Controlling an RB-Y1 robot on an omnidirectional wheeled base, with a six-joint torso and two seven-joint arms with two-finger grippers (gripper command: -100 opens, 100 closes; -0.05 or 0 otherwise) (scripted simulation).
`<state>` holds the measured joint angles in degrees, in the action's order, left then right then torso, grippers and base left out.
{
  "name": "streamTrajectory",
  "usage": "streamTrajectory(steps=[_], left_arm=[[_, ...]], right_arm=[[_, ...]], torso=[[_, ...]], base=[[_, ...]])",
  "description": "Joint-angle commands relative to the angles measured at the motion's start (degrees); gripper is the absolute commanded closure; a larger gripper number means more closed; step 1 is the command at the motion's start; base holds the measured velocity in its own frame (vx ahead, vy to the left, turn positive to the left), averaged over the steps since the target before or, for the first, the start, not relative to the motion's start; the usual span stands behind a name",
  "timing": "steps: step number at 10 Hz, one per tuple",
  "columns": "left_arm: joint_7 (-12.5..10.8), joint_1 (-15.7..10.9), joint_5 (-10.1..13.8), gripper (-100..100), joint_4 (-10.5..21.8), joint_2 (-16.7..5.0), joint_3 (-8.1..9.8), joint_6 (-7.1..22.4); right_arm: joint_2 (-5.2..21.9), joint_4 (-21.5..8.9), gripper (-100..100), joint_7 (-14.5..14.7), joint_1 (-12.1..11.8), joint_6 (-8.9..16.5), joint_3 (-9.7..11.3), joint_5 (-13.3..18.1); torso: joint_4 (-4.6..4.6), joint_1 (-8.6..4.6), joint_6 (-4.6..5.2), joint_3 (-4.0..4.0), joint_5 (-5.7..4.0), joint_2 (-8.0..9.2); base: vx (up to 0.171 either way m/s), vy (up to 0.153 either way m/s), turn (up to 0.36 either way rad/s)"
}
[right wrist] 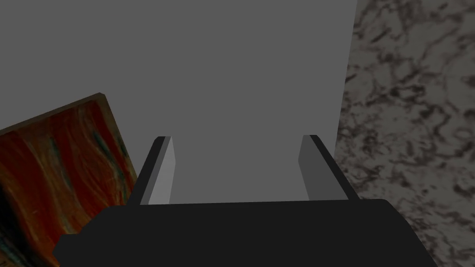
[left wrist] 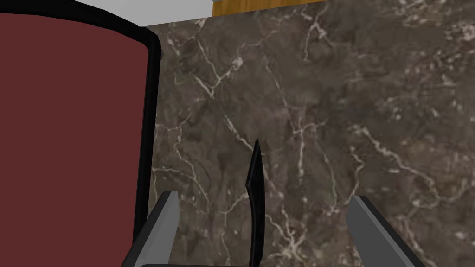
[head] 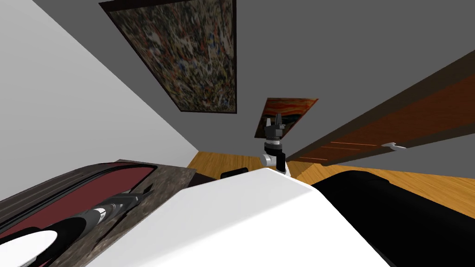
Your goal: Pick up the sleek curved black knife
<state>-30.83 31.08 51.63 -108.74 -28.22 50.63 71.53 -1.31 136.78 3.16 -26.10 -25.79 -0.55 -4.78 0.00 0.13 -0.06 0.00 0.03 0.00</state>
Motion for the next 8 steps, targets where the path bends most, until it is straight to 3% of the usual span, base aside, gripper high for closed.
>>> streamTrajectory(steps=[1,2,3,4,7,8], left_arm=[[-0.01,0.42,1.88,-100,1.2,0.12,1.71,2.86],[-0.01,0.42,1.88,-100,1.2,0.12,1.71,3.95],[-0.17,0.72,3.33,-100,2.07,0.18,3.1,5.98],[-0.17,0.72,3.33,-100,2.07,0.18,3.1,6.93],[-0.44,1.32,5.95,-100,3.59,0.26,5.61,11.79],[-0.44,1.32,5.95,-100,3.59,0.26,5.61,12.31]], right_arm=[[0.0,0.0,0,0.0,0.0,0.0,0.0,0.0],[0.0,0.0,0,0.0,0.0,0.0,0.0,0.0],[0.0,0.0,0,0.0,0.0,0.0,0.0,0.0],[0.0,0.0,0,0.0,0.01,0.0,0.0,0.0],[0.0,0.0,0,0.0,0.0,0.0,0.0,0.0],[0.0,0.0,0,0.0,0.0,0.0,0.0,0.0]], torso=[[0.0,0.0,0.0,0.0,0.0,0.0],[0.0,0.03,0.03,0.0,0.0,0.0],[0.0,0.05,-0.01,0.01,0.01,0.02],[0.01,0.1,0.02,0.03,0.02,0.06],[0.01,0.01,-0.01,0.02,0.01,0.04],[0.02,0.03,0.01,0.04,0.01,0.07]], base=[[0.011,0.049,-0.164],[0.003,0.054,-0.074],[-0.007,0.068,-0.148],[-0.012,0.059,-0.073],[-0.004,0.048,-0.103],[-0.011,0.051,-0.071]])
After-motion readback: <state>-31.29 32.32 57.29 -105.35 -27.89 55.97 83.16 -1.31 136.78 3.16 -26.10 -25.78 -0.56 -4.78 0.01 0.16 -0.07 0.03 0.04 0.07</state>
